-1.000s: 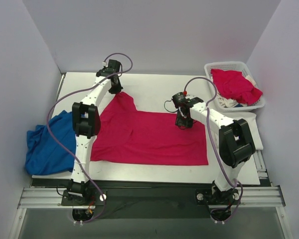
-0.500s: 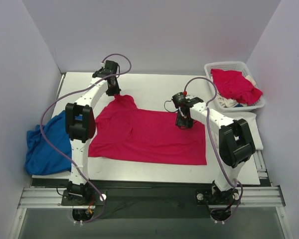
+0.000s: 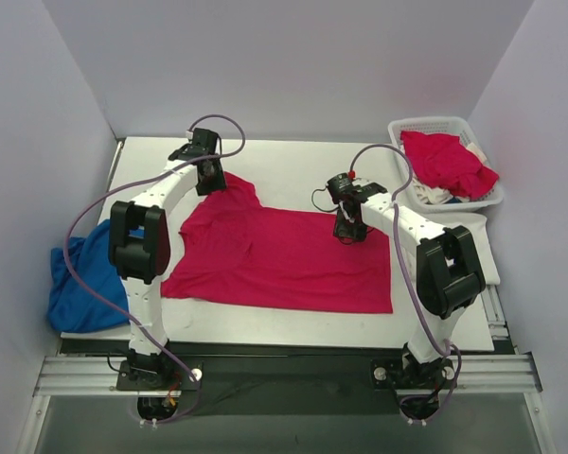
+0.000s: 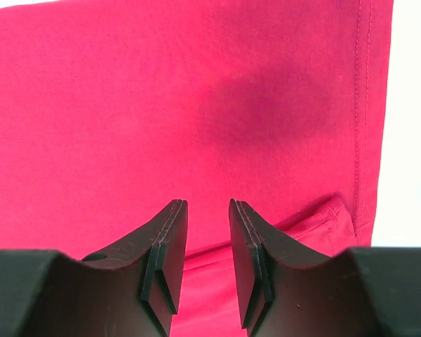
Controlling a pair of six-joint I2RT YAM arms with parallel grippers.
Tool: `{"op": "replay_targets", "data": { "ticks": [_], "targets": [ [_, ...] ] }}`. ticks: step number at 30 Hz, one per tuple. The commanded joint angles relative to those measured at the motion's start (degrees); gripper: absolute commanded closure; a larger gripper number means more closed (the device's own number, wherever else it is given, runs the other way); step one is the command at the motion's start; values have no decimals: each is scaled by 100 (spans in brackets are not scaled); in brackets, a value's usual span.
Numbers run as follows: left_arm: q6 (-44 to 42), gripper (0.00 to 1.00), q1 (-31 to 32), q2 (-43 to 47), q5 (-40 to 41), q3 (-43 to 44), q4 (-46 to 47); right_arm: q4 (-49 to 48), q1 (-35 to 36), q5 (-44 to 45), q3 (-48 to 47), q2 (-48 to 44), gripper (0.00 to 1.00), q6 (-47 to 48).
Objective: Fold and stack the t-shirts
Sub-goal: Grap the side of the flattened tshirt furthest away from the robot with both arms
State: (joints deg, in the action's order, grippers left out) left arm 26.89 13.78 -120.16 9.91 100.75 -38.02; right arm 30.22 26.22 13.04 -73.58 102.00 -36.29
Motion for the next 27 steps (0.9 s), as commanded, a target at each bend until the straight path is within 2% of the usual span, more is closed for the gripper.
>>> {"op": "replay_targets", "data": {
  "ticks": [1,6,10,12,23,27],
  "targets": [
    [166,52,-86,37,-235,198,927,248,-38,146,-192,-22,69,-9],
    [272,50,-104,-569,-393,892,1104,248,-20,129,-200,22,69,-9],
    [325,50,-112,-1245,-561,1814,806,274,-11,129,-227,57,69,-9],
    [343,50,-112,-1404,-569,2000,674,283,-20,129,-244,57,69,-18],
    [466,50,-218,-1748,-429,2265,665,371,-11,155,-332,92,69,-36],
    [492,53,-244,-1836,-385,2423,550,371,-20,155,-332,119,69,-36]
  ]
}}
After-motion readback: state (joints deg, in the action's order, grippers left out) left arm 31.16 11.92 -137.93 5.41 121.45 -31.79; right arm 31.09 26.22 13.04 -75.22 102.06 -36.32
